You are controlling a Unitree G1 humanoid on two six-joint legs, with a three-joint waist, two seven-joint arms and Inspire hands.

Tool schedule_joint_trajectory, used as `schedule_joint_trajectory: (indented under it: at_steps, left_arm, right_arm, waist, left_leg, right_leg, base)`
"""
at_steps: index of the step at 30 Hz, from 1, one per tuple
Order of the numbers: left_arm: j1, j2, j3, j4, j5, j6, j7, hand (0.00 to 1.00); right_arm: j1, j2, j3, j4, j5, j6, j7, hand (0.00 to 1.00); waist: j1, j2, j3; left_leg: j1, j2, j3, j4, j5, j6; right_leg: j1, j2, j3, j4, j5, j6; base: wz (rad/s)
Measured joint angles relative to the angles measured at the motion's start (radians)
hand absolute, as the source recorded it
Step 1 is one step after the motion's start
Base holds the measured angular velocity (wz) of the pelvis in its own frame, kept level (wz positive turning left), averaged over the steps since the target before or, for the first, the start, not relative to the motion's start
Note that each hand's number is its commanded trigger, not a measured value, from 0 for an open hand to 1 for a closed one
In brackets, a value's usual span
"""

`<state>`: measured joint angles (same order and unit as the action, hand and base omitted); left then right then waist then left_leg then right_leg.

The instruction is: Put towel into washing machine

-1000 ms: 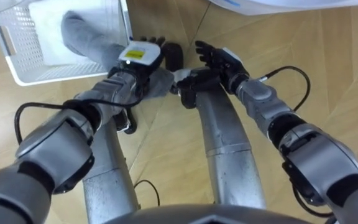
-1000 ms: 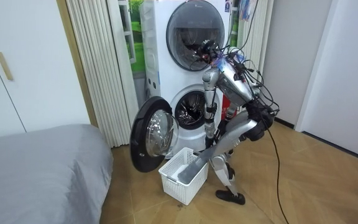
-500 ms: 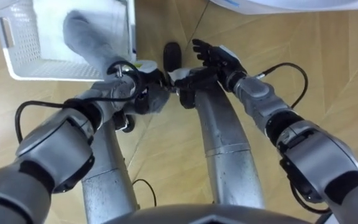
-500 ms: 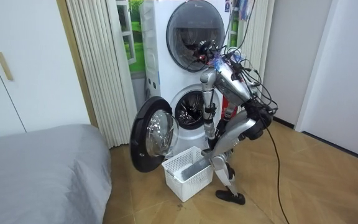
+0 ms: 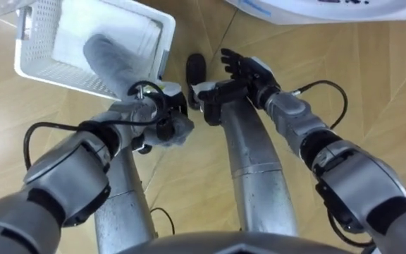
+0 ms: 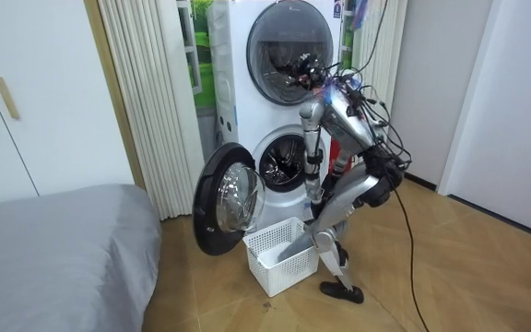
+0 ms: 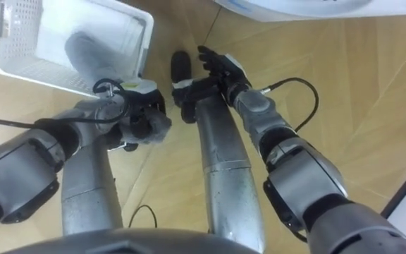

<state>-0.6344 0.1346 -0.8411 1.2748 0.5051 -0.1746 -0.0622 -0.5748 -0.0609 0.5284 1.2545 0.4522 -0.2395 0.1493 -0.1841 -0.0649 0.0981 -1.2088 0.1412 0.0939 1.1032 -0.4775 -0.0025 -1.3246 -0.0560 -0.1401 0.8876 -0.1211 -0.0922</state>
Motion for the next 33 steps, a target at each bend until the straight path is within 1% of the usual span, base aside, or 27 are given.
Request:
schedule_joint_trajectory:
  at_steps: [2,4,5,6,7,8,10,11,12,13,14,15,16,18,19,21,22,23,24,25,27,28,29,30,31,33]
  left_arm:
    - [0.017,-0.009,0.016,0.001,-0.002,-0.003,0.001,1.00]
    - [0.037,-0.011,0.029,0.002,-0.002,-0.017,0.004,1.00]
    - [0.054,-0.012,0.043,0.001,-0.001,-0.026,0.013,1.00]
    - [0.061,-0.017,0.049,0.001,-0.001,-0.030,0.025,1.00]
    - [0.066,-0.018,0.052,0.002,-0.001,-0.032,0.033,1.00]
    - [0.076,-0.017,0.055,0.002,-0.001,-0.038,0.049,1.00]
    - [0.086,-0.018,0.079,0.002,-0.001,-0.048,0.063,1.00]
    - [0.094,-0.018,0.104,0.001,-0.002,-0.058,0.077,1.00]
    - [0.101,-0.014,0.126,0.000,-0.002,-0.067,0.087,1.00]
    - [0.104,-0.010,0.137,-0.003,-0.003,-0.070,0.093,1.00]
    - [0.109,0.000,0.163,-0.014,-0.002,-0.072,0.100,1.00]
    - [0.110,0.008,0.184,-0.022,-0.010,-0.075,0.109,1.00]
    - [0.111,0.010,0.193,-0.023,-0.026,-0.075,0.116,1.00]
    - [0.116,0.020,0.217,-0.027,-0.104,-0.076,0.141,1.00]
    - [0.117,0.020,0.221,-0.029,-0.126,-0.076,0.142,1.00]
    - [0.133,0.025,0.254,-0.071,-0.212,-0.076,0.137,1.00]
    - [0.136,0.027,0.259,-0.084,-0.238,-0.076,0.133,1.00]
    - [0.143,0.030,0.261,-0.113,-0.305,-0.077,0.118,1.00]
    - [0.148,0.029,0.263,-0.136,-0.397,-0.078,0.098,1.00]
    - [0.149,0.025,0.268,-0.141,-0.438,-0.078,0.088,1.00]
    - [0.157,0.023,0.269,-0.186,-0.590,-0.078,0.030,1.00]
    - [0.165,0.025,0.266,-0.209,-0.626,-0.078,0.013,1.00]
    - [0.178,0.023,0.259,-0.246,-0.699,-0.079,-0.016,1.00]
    - [0.182,0.014,0.250,-0.263,-0.769,-0.079,-0.046,1.00]
    - [0.183,0.009,0.247,-0.268,-0.799,-0.079,-0.062,1.00]
    - [0.200,0.002,0.232,-0.310,-0.897,-0.076,-0.114,1.00]
  right_arm:
    - [0.019,0.000,0.000,0.016,0.004,-0.002,0.000,0.00]
    - [0.038,-0.001,-0.001,0.036,0.009,-0.001,0.005,0.00]
    - [0.058,-0.004,-0.003,0.043,0.009,0.000,0.005,0.00]
    - [0.072,-0.012,-0.003,0.051,0.015,0.000,0.006,0.00]
    - [0.079,-0.015,-0.003,0.060,0.014,0.001,0.006,0.00]
    - [0.095,-0.023,-0.003,0.069,0.014,0.003,0.005,0.00]
    - [0.120,-0.039,-0.003,0.068,0.015,0.003,0.006,0.00]
    - [0.131,-0.052,-0.004,0.068,0.015,0.004,0.009,0.00]
    - [0.142,-0.067,-0.007,0.063,0.016,0.005,0.015,0.00]
    - [0.147,-0.073,-0.015,0.062,0.015,0.004,0.016,0.00]
    - [0.153,-0.083,-0.033,0.061,0.008,0.005,0.017,0.00]
    - [0.155,-0.094,-0.047,0.060,0.001,0.005,0.018,0.00]
    - [0.152,-0.097,-0.051,0.060,0.000,0.006,0.020,0.00]
    - [0.148,-0.105,-0.059,0.061,0.000,0.006,0.032,0.00]
    - [0.149,-0.107,-0.059,0.061,0.000,0.006,0.035,0.00]
    - [0.151,-0.111,-0.065,0.052,-0.008,0.006,0.048,0.00]
    - [0.151,-0.111,-0.066,0.050,-0.008,0.006,0.051,0.00]
    - [0.154,-0.112,-0.065,0.036,-0.010,0.007,0.054,0.00]
    - [0.159,-0.111,-0.068,0.016,-0.018,0.008,0.055,0.00]
    - [0.160,-0.109,-0.069,0.008,-0.022,0.008,0.057,0.00]
    - [0.164,-0.107,-0.070,-0.019,-0.046,0.009,0.072,0.00]
    - [0.163,-0.107,-0.070,-0.025,-0.060,0.009,0.073,0.00]
    - [0.163,-0.107,-0.070,-0.035,-0.072,0.009,0.072,0.00]
    - [0.165,-0.106,-0.070,-0.049,-0.081,0.009,0.072,0.00]
    - [0.165,-0.105,-0.070,-0.055,-0.086,0.009,0.073,0.00]
    - [0.155,-0.098,-0.072,-0.062,-0.108,0.009,0.073,0.00]
  waist:
    - [0.002,0.001,-0.0005]
    - [0.006,0.002,-0.0030]
    - [0.015,0.004,-0.0051]
    - [0.025,0.006,-0.0067]
    - [0.027,0.008,-0.0076]
    - [0.036,0.010,-0.0090]
    - [0.053,0.012,-0.0107]
    - [0.062,0.017,-0.0113]
    - [0.070,0.024,-0.0143]
    - [0.074,0.024,-0.0145]
    - [0.082,0.024,-0.0146]
    - [0.086,0.028,-0.0161]
    - [0.089,0.029,-0.0159]
    - [0.102,0.031,-0.0156]
    - [0.106,0.032,-0.0158]
    - [0.108,0.034,-0.0173]
    - [0.108,0.034,-0.0173]
    - [0.108,0.034,-0.0176]
    - [0.108,0.034,-0.0176]
    - [0.109,0.034,-0.0176]
    - [0.107,0.033,-0.0183]
    - [0.107,0.032,-0.0186]
    - [0.107,0.032,-0.0187]
    - [0.106,0.031,-0.0193]
    - [0.105,0.030,-0.0200]
    - [0.102,0.027,-0.0215]
  left_leg:
    - [0.042,0.000,0.001,-0.013,0.002,0.000]
    - [0.092,0.000,0.005,-0.036,0.007,0.003]
    - [0.129,0.002,0.010,-0.054,0.009,0.002]
    - [0.165,0.001,0.015,-0.077,0.015,0.002]
    - [0.182,-0.001,0.018,-0.090,0.019,0.002]
    - [0.212,-0.007,0.021,-0.115,0.029,0.003]
    - [0.256,-0.014,0.023,-0.152,0.041,0.000]
    - [0.282,-0.016,0.027,-0.178,0.052,0.000]
    - [0.301,-0.019,0.028,-0.202,0.063,0.002]
    - [0.314,-0.021,0.028,-0.212,0.068,0.002]
    - [0.332,-0.029,0.027,-0.227,0.074,0.001]
    - [0.343,-0.030,0.027,-0.233,0.077,0.001]
    - [0.349,-0.030,0.028,-0.237,0.078,0.001]
    - [0.382,-0.030,0.028,-0.246,0.081,-0.001]
    - [0.387,-0.030,0.028,-0.249,0.081,-0.001]
    - [0.411,-0.033,0.028,-0.265,0.085,0.002]
    - [0.416,-0.034,0.028,-0.271,0.087,0.003]
    - [0.421,-0.036,0.028,-0.278,0.092,0.003]
    - [0.423,-0.036,0.028,-0.278,0.093,0.003]
    - [0.424,-0.036,0.027,-0.278,0.093,0.003]
    - [0.426,-0.035,0.021,-0.284,0.096,0.003]
    - [0.426,-0.036,0.021,-0.286,0.098,0.003]
    - [0.427,-0.039,0.020,-0.287,0.098,0.004]
    - [0.429,-0.048,0.014,-0.291,0.100,0.003]
    - [0.429,-0.049,0.013,-0.293,0.101,0.003]
    - [0.426,-0.048,0.010,-0.293,0.101,0.003]
  right_leg:
    - [0.043,0.000,-0.001,-0.008,0.000,0.000]
    - [0.092,0.002,0.001,-0.032,0.003,0.004]
    - [0.128,0.005,0.002,-0.052,0.007,0.005]
    - [0.163,0.005,0.002,-0.072,0.012,0.006]
    - [0.179,0.004,0.004,-0.082,0.015,0.007]
    - [0.209,0.002,0.004,-0.103,0.021,0.009]
    - [0.251,0.004,0.007,-0.140,0.033,0.011]
    - [0.279,0.004,0.006,-0.164,0.044,0.011]
    - [0.301,0.003,0.003,-0.185,0.051,0.012]
    - [0.313,0.002,0.003,-0.192,0.053,0.013]
    - [0.328,0.002,0.003,-0.197,0.053,0.013]
    - [0.340,0.000,0.002,-0.203,0.053,0.013]
    - [0.346,-0.001,0.002,-0.208,0.053,0.013]
    - [0.376,-0.003,0.004,-0.210,0.055,0.013]
    - [0.384,-0.003,0.004,-0.211,0.054,0.014]
    - [0.410,-0.007,-0.001,-0.224,0.053,0.015]
    - [0.415,-0.007,-0.001,-0.229,0.053,0.016]
    - [0.422,-0.010,-0.002,-0.235,0.055,0.017]
    - [0.424,-0.011,-0.004,-0.236,0.055,0.017]
    - [0.426,-0.011,-0.005,-0.237,0.055,0.017]
    - [0.435,-0.011,-0.011,-0.248,0.059,0.018]
    - [0.435,-0.012,-0.011,-0.249,0.059,0.019]
    - [0.435,-0.014,-0.011,-0.247,0.059,0.019]
    - [0.435,-0.016,-0.010,-0.245,0.058,0.021]
    - [0.435,-0.018,-0.010,-0.245,0.058,0.022]
    - [0.435,-0.020,-0.015,-0.247,0.058,0.022]
  base:
    - [0.02]
    - [0.02]
    - [-0.04]
    - [-0.04]
    - [0.05]
    - [0.06]
    - [0.02]
    - [0.03]
    - [0.07]
    - [0.12]
    - [0.12]
    - [0.10]
    - [0.00]
    - [0.00]
    - [0.04]
    - [0.10]
    - [0.10]
    - [0.05]
    - [0.04]
    - [0.00]
    - [0.05]
    - [0.05]
    - [0.06]
    - [0.07]
    - [0.06]
    - [0.04]
